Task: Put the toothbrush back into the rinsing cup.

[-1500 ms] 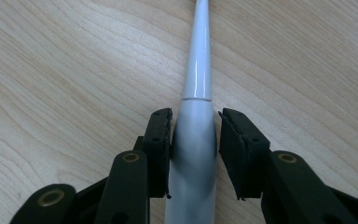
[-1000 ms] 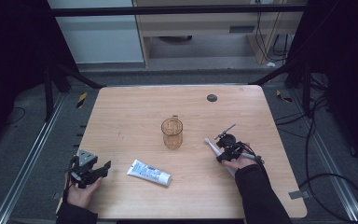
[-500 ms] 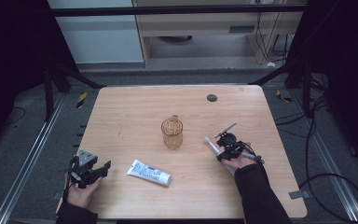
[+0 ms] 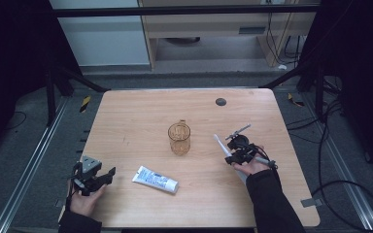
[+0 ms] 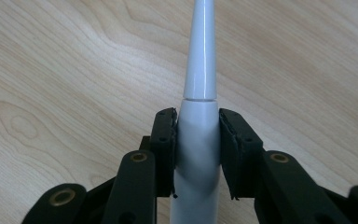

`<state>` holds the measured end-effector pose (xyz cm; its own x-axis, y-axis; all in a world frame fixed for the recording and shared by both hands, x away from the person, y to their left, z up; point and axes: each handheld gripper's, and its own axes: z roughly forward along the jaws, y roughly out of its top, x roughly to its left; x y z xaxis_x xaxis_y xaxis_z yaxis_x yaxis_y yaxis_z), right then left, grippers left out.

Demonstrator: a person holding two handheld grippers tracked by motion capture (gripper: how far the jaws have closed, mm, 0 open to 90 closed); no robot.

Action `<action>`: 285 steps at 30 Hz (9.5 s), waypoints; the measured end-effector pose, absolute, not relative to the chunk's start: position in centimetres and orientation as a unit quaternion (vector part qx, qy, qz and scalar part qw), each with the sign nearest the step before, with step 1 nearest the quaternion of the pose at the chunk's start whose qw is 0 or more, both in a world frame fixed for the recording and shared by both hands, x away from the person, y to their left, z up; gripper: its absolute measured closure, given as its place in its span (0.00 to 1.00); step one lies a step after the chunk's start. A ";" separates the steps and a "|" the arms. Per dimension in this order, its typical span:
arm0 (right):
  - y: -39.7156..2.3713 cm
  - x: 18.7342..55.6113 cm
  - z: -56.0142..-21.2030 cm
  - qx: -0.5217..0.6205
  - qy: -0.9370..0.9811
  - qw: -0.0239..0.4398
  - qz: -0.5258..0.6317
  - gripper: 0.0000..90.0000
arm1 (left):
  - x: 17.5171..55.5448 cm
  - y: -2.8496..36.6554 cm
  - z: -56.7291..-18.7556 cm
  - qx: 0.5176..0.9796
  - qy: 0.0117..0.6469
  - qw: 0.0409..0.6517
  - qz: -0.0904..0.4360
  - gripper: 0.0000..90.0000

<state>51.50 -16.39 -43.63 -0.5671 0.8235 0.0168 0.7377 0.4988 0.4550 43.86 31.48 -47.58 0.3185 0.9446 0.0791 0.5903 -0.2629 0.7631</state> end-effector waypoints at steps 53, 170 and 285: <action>-18.2 49.8 -35.6 0.446 0.782 0.210 0.381 0.76 | 43.8 31.5 -47.5 0.743 0.514 0.325 0.279 0.46; -4.7 54.9 -38.0 0.400 0.686 0.264 0.548 0.76 | 43.7 31.6 -47.3 0.740 0.512 0.334 0.282 0.46; -13.1 48.9 -40.6 0.393 0.759 0.240 0.460 0.21 | 43.4 31.2 -47.2 0.739 0.511 0.344 0.274 0.50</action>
<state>48.88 -13.13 -40.56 -0.5763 0.8172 -0.0028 0.3750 0.2675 0.8876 43.44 31.23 -47.15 0.3274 0.9434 0.0528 0.5669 -0.2408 0.7878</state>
